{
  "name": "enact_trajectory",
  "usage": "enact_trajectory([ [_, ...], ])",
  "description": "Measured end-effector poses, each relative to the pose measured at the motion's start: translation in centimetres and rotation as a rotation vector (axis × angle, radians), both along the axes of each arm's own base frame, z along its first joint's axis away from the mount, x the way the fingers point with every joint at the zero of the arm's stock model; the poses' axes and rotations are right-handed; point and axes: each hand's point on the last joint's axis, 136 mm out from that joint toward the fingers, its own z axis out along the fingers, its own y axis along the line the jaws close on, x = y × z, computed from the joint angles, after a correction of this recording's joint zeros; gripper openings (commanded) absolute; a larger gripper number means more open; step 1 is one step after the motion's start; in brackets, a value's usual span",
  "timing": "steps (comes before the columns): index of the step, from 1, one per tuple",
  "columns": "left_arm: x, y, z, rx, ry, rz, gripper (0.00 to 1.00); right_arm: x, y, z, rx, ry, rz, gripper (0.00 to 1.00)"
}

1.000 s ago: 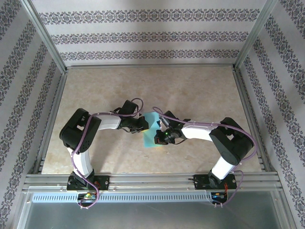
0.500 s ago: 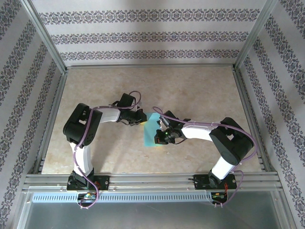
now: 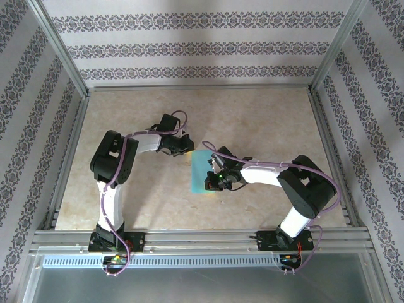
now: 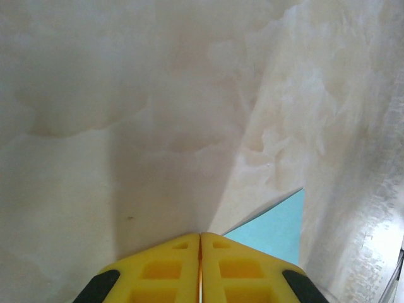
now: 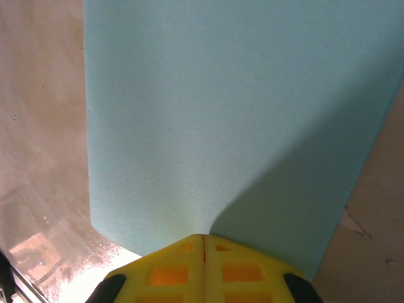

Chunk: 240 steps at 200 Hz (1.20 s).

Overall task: Fold a paper plane with a square sheet of paper (fold left side to right side)
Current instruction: First fold the square sheet of paper in half at the center of the table, then hold the square sheet of paper at the center of the table.

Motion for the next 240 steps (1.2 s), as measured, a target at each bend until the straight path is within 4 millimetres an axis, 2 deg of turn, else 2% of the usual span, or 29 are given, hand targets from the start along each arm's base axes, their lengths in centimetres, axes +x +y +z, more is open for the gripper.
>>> enact_trajectory([
  [33,0.2,0.1,0.1,0.014,-0.022,-0.009,0.10,0.0,0.1,0.0,0.011,0.009,-0.021,0.00],
  [54,0.9,1.1,0.8,0.052,-0.063,0.010,0.10,0.0,0.2,0.1,0.023,0.020,-0.038,0.00],
  [67,1.2,1.8,2.2,0.064,-0.094,0.019,0.10,0.0,0.3,0.1,0.026,0.022,-0.044,0.00],
  [84,0.8,2.2,4.9,0.059,-0.151,0.022,0.10,-0.1,0.5,0.2,0.027,0.025,-0.049,0.00],
  [100,-0.6,2.5,7.3,0.044,-0.190,0.020,0.10,-0.2,0.7,0.2,0.025,0.023,-0.050,0.00],
  [115,-2.5,2.4,8.1,0.034,-0.197,0.008,0.10,-0.3,0.7,0.1,0.022,0.020,-0.050,0.00],
  [128,-4.9,1.8,7.3,0.030,-0.163,-0.013,0.10,-0.3,0.8,0.1,0.020,0.019,-0.052,0.00],
  [158,-11.1,0.1,2.7,0.056,-0.004,-0.078,0.10,-0.3,0.8,0.1,0.015,0.019,-0.058,0.00],
  [172,-12.9,-0.1,1.4,0.063,0.052,-0.087,0.10,-0.4,0.8,0.1,0.015,0.020,-0.059,0.00],
  [186,-13.2,-0.1,0.7,0.061,0.075,-0.076,0.09,-0.4,0.8,0.1,0.014,0.019,-0.059,0.00],
  [240,-11.8,-1.0,0.0,0.045,0.070,-0.061,0.09,-0.3,0.8,0.1,0.013,0.019,-0.059,0.00],
])
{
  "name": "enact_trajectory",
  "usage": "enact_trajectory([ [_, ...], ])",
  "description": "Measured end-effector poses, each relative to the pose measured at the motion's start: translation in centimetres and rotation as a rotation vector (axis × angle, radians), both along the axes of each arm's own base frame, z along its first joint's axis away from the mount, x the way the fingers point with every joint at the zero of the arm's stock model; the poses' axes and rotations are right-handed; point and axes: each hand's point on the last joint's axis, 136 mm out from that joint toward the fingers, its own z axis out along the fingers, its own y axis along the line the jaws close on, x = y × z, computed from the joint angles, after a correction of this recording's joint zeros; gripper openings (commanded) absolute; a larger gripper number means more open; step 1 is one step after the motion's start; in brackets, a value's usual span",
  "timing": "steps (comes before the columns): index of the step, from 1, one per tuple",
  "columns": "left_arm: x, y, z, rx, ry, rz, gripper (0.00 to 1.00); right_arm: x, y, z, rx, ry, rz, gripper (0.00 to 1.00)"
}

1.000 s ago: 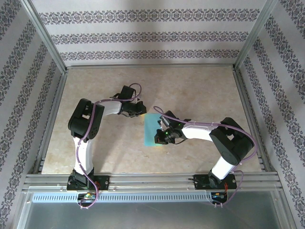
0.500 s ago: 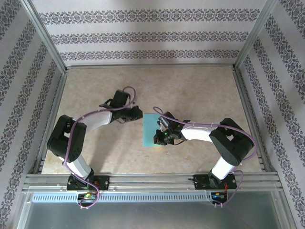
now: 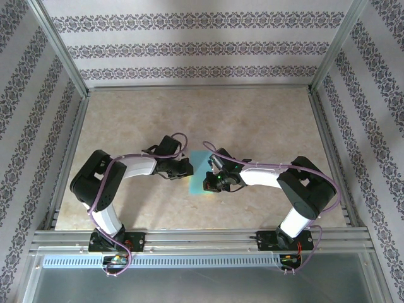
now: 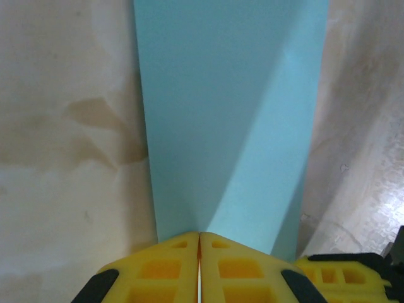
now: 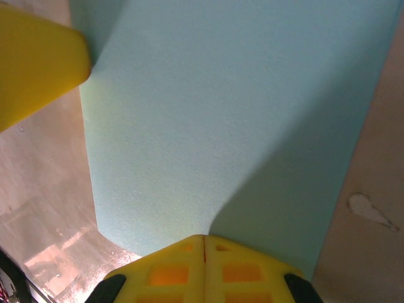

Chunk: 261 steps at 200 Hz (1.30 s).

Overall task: Fold a paper plane with a square sheet of paper (fold left side to right side)
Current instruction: Hold the square sheet of paper at the center of the table.

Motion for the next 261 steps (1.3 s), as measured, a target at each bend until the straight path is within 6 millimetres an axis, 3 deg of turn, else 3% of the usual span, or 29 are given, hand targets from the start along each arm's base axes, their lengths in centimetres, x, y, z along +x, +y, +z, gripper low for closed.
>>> enact_trajectory([
  [13,0.0,0.0,-0.2,0.003,0.005,0.000,0.09,0.0,0.0,0.0,0.000,0.000,0.000,0.01],
  [57,0.2,0.1,-0.3,0.011,0.000,0.005,0.06,-0.1,-0.3,0.4,-0.012,-0.001,-0.001,0.20],
  [91,0.1,0.0,-0.3,0.012,0.004,0.009,0.05,1.1,-1.0,3.3,0.047,-0.041,-0.038,0.29],
  [115,0.1,0.0,-0.4,0.009,0.003,0.014,0.04,2.4,-2.5,5.0,0.093,-0.074,-0.097,0.32],
  [137,0.2,-0.2,-0.3,0.008,-0.002,0.016,0.04,1.9,-4.1,3.9,0.091,-0.031,-0.130,0.38],
  [165,0.2,-0.2,-0.3,0.007,-0.001,0.021,0.04,0.2,-4.7,2.5,0.084,0.035,-0.126,0.41],
  [261,0.2,-0.3,-0.3,0.007,-0.002,0.023,0.04,-0.2,-3.4,1.2,0.136,0.100,-0.132,0.38],
])
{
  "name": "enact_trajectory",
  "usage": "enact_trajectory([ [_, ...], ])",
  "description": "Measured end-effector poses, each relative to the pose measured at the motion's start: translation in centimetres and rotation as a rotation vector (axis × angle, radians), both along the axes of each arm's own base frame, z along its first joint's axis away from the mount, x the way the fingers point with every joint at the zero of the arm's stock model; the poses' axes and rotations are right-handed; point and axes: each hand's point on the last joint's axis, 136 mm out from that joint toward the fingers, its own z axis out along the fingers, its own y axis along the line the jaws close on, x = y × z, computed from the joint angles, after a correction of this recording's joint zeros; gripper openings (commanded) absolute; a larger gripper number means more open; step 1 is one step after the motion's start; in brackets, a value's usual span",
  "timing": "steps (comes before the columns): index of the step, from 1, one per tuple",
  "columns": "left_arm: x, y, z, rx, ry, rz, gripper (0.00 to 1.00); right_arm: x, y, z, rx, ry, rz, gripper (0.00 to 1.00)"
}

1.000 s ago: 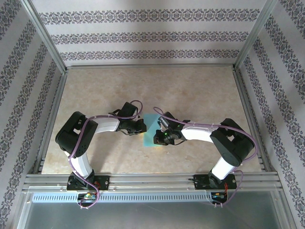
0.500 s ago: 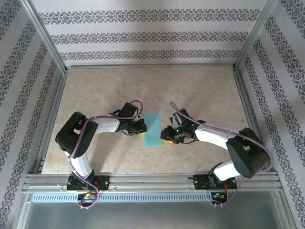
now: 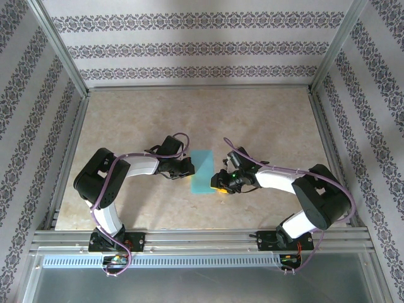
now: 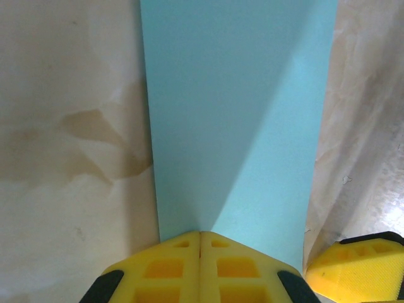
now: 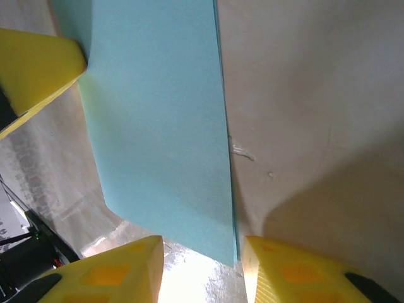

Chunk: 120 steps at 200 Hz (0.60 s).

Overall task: Fold a paper plane with a square sheet of paper (fold left side to right side)
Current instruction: Hold the square sheet of paper at the center of the table, then fold the triangle a second time at the center of the table.

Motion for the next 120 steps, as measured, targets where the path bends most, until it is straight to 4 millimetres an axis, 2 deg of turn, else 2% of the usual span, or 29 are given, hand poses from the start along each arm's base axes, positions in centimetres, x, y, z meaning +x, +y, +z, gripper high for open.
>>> enact_trajectory([
  [120,-0.01,-0.01,0.00,0.000,0.000,-0.001,0.04,0.11,0.49,-0.14,0.070,0.042,-0.066,0.37],
])
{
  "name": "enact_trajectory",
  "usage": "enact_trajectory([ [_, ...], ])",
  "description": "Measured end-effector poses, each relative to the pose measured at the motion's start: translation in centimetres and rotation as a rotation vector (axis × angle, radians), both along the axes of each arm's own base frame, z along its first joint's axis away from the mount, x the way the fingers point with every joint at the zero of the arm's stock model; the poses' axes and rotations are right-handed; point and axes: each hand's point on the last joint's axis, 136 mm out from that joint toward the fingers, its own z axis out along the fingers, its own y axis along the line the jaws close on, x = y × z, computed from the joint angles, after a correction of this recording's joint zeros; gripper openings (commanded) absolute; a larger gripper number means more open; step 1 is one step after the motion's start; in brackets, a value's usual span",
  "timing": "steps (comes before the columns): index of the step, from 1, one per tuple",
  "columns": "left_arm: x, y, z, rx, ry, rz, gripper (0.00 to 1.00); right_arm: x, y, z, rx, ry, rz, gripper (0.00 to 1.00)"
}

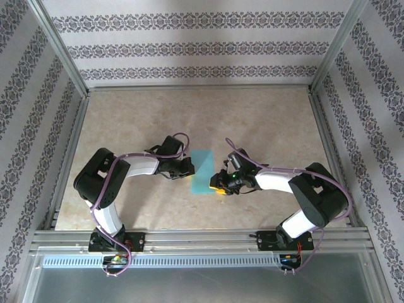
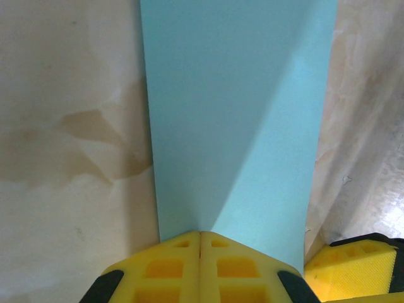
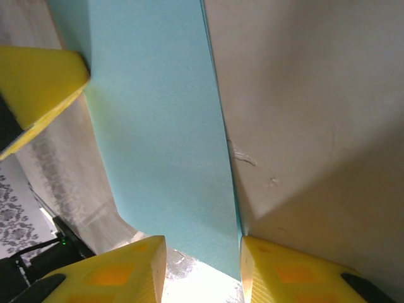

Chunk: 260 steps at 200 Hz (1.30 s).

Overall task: Fold a paper plane with a square sheet of paper (fold left side to right side)
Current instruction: Fold the triangle a second time at the center of the table.

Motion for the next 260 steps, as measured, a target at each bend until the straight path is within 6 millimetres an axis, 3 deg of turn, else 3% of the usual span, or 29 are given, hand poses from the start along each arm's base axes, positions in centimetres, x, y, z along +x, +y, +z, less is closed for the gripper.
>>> enact_trajectory([
  [133,0.0,0.0,0.0,-0.001,0.000,0.000,0.04,1.7,0.6,0.3,0.081,-0.025,-0.014,0.35],
  [179,0.0,0.0,0.0,-0.001,0.000,0.000,0.04,4.0,0.4,0.6,0.082,-0.069,-0.040,0.33],
  [260,0.0,-0.1,0.0,-0.007,-0.005,-0.002,0.04,5.7,1.0,0.4,0.078,-0.103,-0.030,0.29],
])
